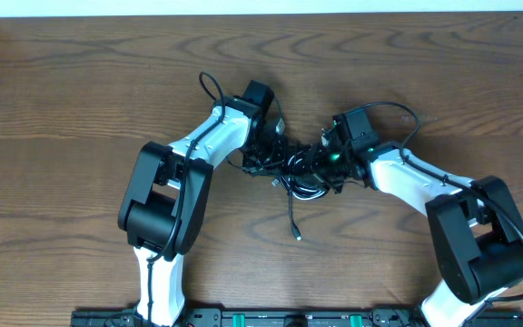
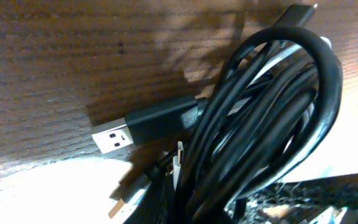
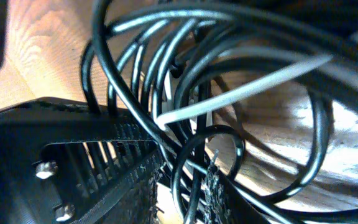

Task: Untangle cables

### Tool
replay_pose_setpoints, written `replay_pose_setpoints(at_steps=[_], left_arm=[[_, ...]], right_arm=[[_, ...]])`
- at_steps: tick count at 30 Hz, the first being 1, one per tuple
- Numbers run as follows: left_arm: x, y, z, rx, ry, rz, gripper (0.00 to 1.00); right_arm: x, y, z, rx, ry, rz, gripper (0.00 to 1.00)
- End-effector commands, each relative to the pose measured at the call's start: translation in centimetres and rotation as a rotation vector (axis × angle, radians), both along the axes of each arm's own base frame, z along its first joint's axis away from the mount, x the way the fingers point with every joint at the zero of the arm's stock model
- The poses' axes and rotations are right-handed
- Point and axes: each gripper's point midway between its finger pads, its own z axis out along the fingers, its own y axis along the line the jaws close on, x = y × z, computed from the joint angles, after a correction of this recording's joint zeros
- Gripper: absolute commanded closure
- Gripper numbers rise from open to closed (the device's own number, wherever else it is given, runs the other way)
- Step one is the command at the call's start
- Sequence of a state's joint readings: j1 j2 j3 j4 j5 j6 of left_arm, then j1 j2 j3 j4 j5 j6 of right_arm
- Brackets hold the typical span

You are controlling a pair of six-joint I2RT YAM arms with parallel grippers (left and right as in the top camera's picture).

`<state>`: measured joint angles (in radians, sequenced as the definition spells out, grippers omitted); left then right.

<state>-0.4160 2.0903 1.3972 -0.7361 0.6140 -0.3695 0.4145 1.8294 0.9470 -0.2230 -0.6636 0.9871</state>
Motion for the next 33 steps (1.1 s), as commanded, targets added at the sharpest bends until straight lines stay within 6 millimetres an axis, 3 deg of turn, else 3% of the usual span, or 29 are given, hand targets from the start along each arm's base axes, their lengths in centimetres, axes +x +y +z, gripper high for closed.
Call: replay_pose_setpoints(at_steps=[1,6,11,15,22,33], left_arm=[[-0.3,-0.4,-0.1,-0.016,0.019,-0.001,0.92],[-0.3,-0.4,-0.1,-0.016,0.019,-0.001,0.92],[-0.3,-0.4,-0.1,-0.016,0.019,-0.001,0.92],[-0.3,-0.4,-0.1,-0.016,0.019,-0.001,0.92],[-0.3,-0.4,-0.1,-0.016,0.019,-0.001,0.92],[-0.3,-0.4,-0.1,-0.016,0.018,-0.001,0.92]], right_arm=[[-0.3,0.7,-0.3,-0.023,0.015,-0.019,0.78],[0.9,1.5,0.5,0.010,-0.036,-0.033,0.85],[1.3,1.1,0.2,-0.015,-0.046,-0.055,0.95],[1.4,0.8,-0.2,-0.034,-0.054,-0.064,0.98],[2.0,-0.2,-1.0,-0.098,-0.080,-0.104,0.82],[2.3,0.2,-0.8,-0.081,-0.030,-0.183,0.76]])
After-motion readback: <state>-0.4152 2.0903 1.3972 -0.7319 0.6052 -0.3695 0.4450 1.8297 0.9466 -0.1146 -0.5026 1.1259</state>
